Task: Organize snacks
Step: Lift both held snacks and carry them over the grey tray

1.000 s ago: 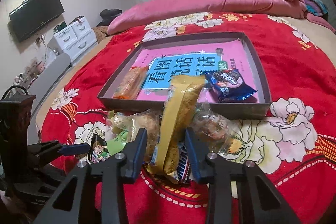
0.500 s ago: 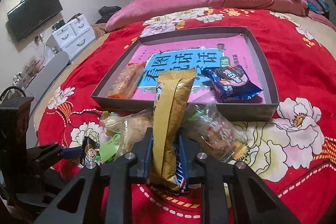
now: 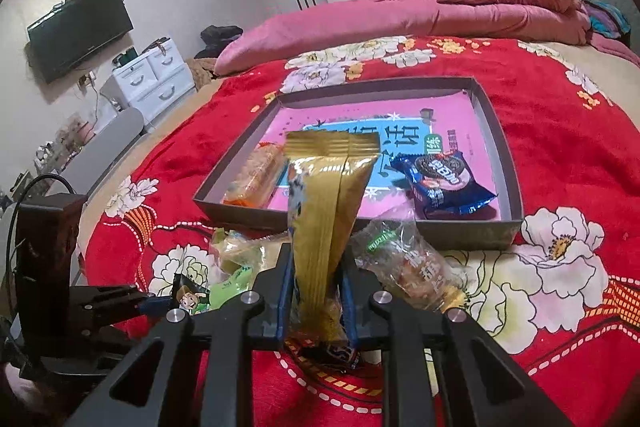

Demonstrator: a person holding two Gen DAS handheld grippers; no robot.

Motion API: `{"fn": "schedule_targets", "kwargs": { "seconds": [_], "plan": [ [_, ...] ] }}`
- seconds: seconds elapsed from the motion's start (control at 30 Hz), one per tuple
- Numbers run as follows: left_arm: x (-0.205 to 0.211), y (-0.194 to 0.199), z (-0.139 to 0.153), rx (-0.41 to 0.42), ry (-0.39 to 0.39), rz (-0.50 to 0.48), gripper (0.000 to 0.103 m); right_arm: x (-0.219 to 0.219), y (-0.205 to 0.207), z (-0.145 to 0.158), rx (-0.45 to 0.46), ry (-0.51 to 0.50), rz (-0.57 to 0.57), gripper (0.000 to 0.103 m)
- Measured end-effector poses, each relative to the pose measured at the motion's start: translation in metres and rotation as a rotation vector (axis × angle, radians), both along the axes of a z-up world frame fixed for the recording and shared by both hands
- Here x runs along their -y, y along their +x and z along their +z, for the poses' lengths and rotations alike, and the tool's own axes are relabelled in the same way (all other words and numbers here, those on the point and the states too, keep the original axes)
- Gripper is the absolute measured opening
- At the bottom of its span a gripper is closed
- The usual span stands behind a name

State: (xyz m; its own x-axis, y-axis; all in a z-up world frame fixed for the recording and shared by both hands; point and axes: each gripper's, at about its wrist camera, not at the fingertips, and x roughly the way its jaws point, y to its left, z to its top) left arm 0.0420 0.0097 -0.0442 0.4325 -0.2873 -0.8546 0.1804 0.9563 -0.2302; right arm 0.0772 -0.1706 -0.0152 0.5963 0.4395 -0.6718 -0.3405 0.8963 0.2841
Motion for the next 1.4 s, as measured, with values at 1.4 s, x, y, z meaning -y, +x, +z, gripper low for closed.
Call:
{"fn": "schedule_targets", "kwargs": {
  "seconds": [1.4],
  "plan": [
    [-0.031,0.023,0.056,0.264,-0.106,0.156,0.043,0.068,0.015,0.040,0.162,0.138,-0.182,0.019]
  ]
}}
